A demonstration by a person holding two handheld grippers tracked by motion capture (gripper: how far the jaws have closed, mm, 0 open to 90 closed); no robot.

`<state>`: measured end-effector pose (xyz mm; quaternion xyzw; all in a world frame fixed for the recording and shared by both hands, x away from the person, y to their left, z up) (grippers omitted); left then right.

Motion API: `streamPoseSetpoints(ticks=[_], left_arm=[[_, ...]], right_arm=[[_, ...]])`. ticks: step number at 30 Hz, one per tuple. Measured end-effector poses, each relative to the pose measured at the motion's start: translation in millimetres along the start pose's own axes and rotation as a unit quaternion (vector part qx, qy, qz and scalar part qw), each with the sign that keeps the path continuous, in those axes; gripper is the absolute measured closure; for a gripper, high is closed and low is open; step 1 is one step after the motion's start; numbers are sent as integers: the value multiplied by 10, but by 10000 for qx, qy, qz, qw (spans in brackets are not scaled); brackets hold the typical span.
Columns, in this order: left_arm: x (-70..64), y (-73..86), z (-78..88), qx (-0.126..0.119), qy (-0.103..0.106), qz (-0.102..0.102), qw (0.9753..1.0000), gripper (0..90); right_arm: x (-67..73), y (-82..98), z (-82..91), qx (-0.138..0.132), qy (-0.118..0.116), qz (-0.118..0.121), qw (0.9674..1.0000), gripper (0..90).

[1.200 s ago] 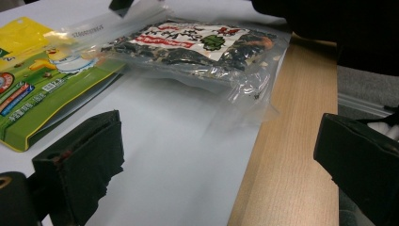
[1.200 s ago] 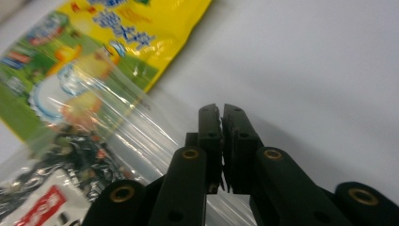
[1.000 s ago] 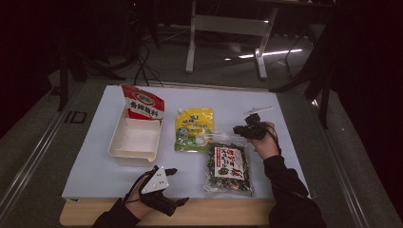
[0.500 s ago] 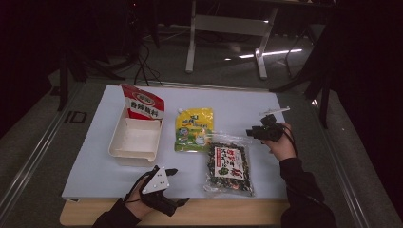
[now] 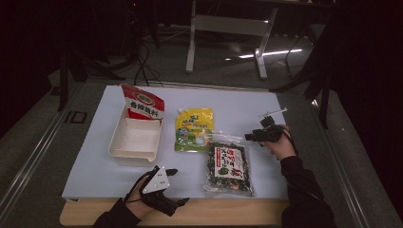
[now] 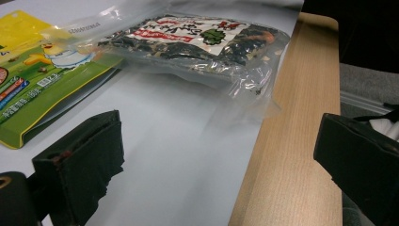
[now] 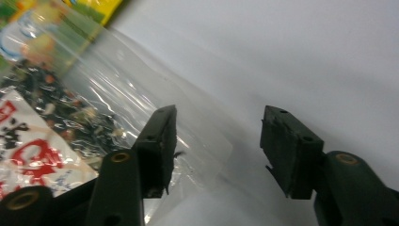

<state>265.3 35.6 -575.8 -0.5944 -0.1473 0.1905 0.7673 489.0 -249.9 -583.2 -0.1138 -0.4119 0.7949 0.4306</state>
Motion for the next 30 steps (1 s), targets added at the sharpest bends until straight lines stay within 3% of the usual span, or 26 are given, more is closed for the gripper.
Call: streamPoseSetpoints(ticks=[5, 8, 11, 15, 24, 30], left_arm=[[6, 1, 0, 2, -4, 1, 10000, 31], [2, -1, 1, -1, -1, -2, 10000, 31], [-2, -3, 0, -8, 7, 2, 10000, 31], [-5, -10, -2, -18, 15, 22, 10000, 31], [-19, -55, 3, -135, 63, -23, 9999, 32], [-4, -89, 8, -184, 57, 54, 9998, 33]], right_arm=[[38, 49, -47, 110, -238, -13, 9997, 487], [111, 76, -44, 232, -415, 111, 9988, 599], [101, 88, -33, 351, -172, 386, 9985, 751], [151, 75, -10, 419, -82, 641, 9970, 887], [271, -75, 186, 164, -53, 993, 9949, 900], [352, -176, 293, -2, -62, 1138, 9935, 900]])
Point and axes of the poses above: each handheld gripper's, and its own axes: z roughly backward along the jaws, y roughly out of its underside, x roughly to its left, the point moved 9 cm from there along -z, roughly forward along the jaws, and after that the axes turned 13 degrees about -x, right-handed, at the moved point
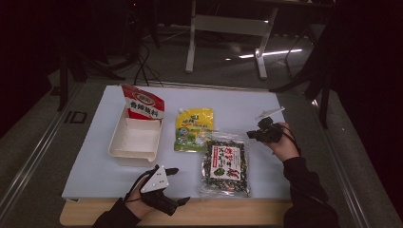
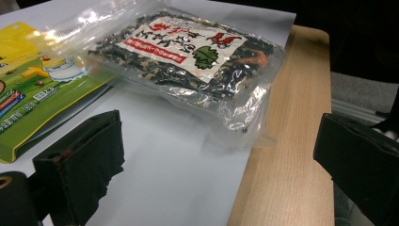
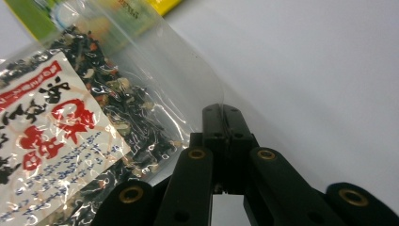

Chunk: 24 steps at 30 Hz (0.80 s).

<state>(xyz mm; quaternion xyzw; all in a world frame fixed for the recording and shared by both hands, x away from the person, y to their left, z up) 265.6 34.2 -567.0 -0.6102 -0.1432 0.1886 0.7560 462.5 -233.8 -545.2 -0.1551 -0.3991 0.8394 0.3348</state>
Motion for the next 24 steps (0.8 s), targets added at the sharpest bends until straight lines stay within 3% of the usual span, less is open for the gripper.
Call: streamPoseSetpoints(ticks=[5, 10, 14, 20, 24], left_arm=[[5, -66, 5, -1, 19, 26, 10000, 33], [5, -126, 7, 389, 29, 199, 9990, 33], [31, -217, -6, 357, 114, 412, 9984, 32], [132, -347, -86, 332, -52, 445, 9984, 33], [179, -391, -167, 308, -43, 554, 9980, 33]], right_arm=[[91, -113, 106, -197, 9, 179, 9996, 900], [166, -220, 246, -398, -1, 282, 9988, 900], [228, -328, 391, -594, 13, 433, 9973, 900], [388, -496, 575, -842, -46, 698, 9940, 900], [508, -578, 645, -979, -105, 846, 9915, 900]])
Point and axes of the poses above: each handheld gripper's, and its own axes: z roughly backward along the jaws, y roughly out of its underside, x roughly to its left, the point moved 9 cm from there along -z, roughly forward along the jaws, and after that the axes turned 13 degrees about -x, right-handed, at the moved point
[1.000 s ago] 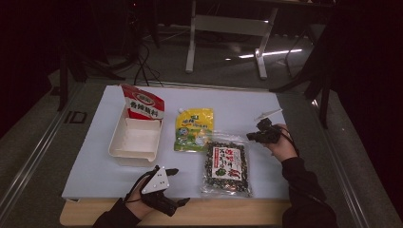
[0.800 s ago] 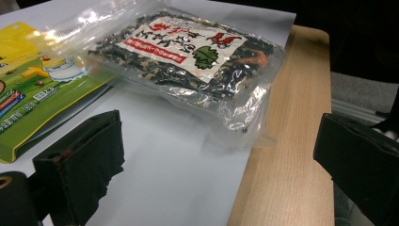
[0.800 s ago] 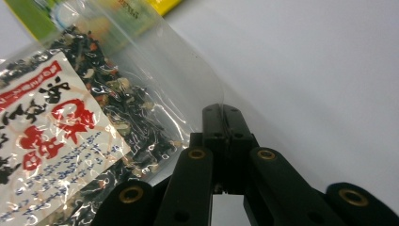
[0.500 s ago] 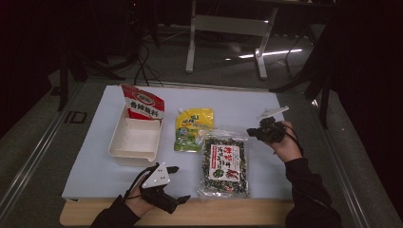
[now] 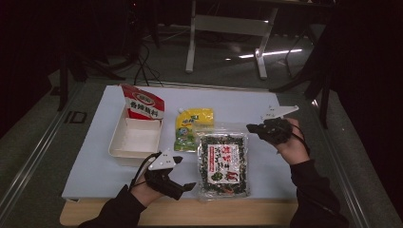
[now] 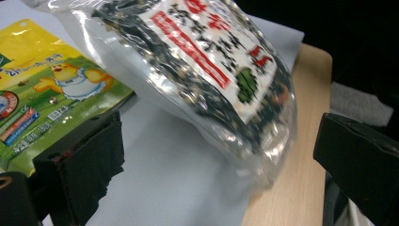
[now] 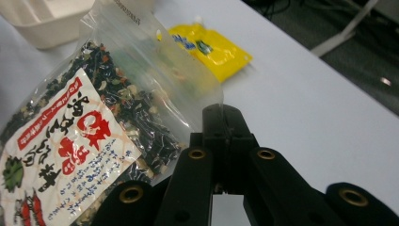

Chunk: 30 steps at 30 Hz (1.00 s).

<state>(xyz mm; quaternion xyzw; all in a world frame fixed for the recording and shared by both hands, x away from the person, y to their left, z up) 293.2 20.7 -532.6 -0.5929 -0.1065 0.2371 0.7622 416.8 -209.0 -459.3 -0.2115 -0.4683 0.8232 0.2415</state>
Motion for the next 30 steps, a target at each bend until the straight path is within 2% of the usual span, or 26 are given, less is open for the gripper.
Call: streamPoseSetpoints(ticks=[4, 5, 6, 11, 15, 17, 18, 20, 22, 23, 24, 27, 28, 29, 30], left_arm=[[25, 5, -86, -25, -32, -15, 10000, 33], [21, 6, -111, -42, 42, 3, 10000, 33], [29, 8, -134, -44, 28, 2, 10000, 33], [63, 15, -211, -20, -28, 84, 10000, 33], [105, -3, -265, -69, 32, 226, 9997, 33], [117, -9, -275, -77, 33, 228, 9997, 46], [147, -51, -281, -228, -49, 192, 9995, 46], [150, -108, -274, -416, 51, 307, 9986, 151], [128, -131, -283, -393, 204, 280, 9986, 168], [128, -131, -283, -393, 204, 280, 9986, 203], [104, -134, -294, -347, 313, 269, 9985, 203], [56, -117, -304, -313, 582, 275, 9974, 355], [34, -108, -310, -295, 677, 321, 9968, 386], [34, -108, -310, -295, 677, 321, 9968, 409], [-2, -94, -325, -267, 807, 353, 9958, 409]], right_arm=[[92, -113, 60, -139, -45, 178, 9997, 900], [113, -143, 79, -176, -45, 232, 9996, 900], [143, -182, 106, -227, -42, 288, 9993, 900], [226, -300, 201, -352, -60, 459, 9983, 900], [331, -424, 314, -530, -100, 616, 9966, 900], [351, -447, 332, -571, -121, 646, 9962, 900], [373, -467, 348, -600, -133, 672, 9958, 900], [434, -511, 368, -661, -188, 726, 9950, 900], [460, -520, 368, -668, -207, 750, 9947, 900], [460, -520, 368, -668, -207, 750, 9947, 900], [474, -523, 364, -668, -234, 755, 9946, 900], [511, -536, 353, -674, -278, 777, 9943, 900], [517, -544, 355, -695, -283, 779, 9941, 900], [517, -544, 355, -695, -283, 779, 9941, 900], [521, -548, 354, -686, -281, 791, 9941, 900]])
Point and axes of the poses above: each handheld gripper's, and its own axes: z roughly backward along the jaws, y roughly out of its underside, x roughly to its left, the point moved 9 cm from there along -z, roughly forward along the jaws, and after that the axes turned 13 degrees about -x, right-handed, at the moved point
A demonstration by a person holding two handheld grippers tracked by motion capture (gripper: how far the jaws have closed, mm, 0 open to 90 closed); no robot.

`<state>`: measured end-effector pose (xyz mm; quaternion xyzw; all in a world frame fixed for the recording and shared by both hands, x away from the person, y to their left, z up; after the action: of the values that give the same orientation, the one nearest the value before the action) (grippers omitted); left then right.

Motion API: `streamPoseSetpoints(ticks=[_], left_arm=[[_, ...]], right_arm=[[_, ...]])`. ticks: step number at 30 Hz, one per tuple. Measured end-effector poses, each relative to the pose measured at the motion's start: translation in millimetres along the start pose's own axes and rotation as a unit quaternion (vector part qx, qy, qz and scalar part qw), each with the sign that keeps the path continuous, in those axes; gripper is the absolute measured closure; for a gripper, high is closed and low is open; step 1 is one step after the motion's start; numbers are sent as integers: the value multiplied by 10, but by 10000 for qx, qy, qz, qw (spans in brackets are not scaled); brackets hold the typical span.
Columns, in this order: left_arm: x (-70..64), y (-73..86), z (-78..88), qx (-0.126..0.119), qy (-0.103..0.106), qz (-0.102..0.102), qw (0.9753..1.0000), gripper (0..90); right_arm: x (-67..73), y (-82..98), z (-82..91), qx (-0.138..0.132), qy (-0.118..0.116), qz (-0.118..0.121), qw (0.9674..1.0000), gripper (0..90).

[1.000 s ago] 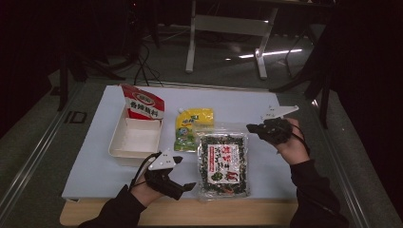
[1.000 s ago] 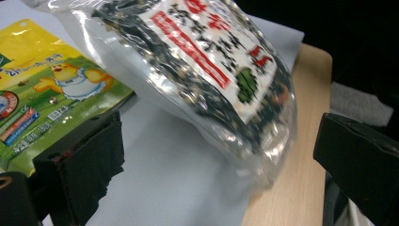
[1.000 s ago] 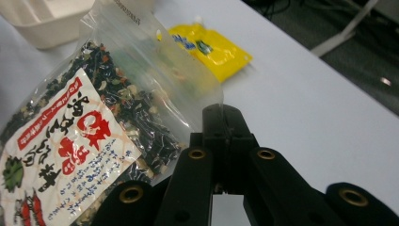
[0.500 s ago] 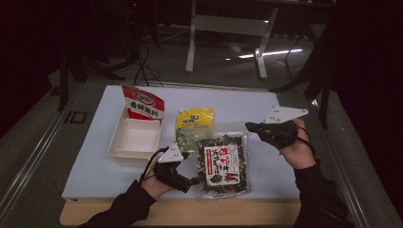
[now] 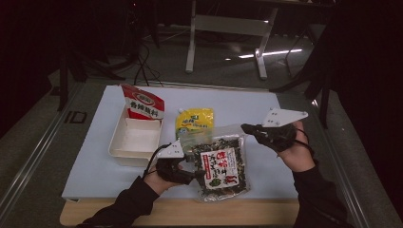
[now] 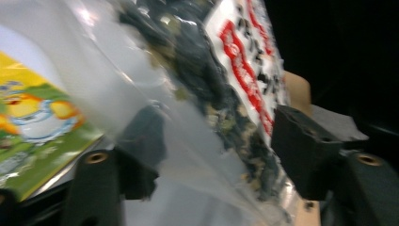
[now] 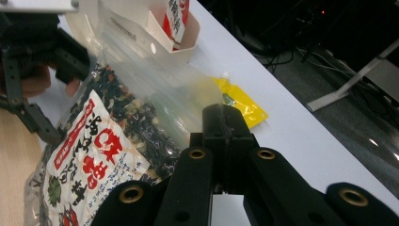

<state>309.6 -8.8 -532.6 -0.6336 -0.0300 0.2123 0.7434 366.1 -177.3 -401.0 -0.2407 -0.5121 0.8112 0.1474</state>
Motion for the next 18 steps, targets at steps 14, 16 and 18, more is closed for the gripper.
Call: streamPoseSetpoints(ticks=[14, 16, 18], left_arm=[[-357, -162, 6, 90, 379, -25, 9992, 740], [-355, -194, 29, 66, 300, 19, 9995, 754], [-374, -232, 53, 58, 294, -2, 9996, 759]], right_arm=[[20, -124, 102, -149, 33, 93, 9998, 900], [31, -171, 138, -269, -15, 42, 9996, 900], [42, -228, 176, -403, -39, 25, 9992, 894]])
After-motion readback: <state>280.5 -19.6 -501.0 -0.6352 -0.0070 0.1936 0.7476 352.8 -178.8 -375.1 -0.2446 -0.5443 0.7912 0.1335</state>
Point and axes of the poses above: each handheld gripper's, and its own axes: z roughly backward along the jaws, y roughly out of its underside, x roughly to its left, the point moved 9 cm from there along -z, roughly forward along the jaws, and after that the axes turned 13 degrees about -x, right-handed, at the moved point
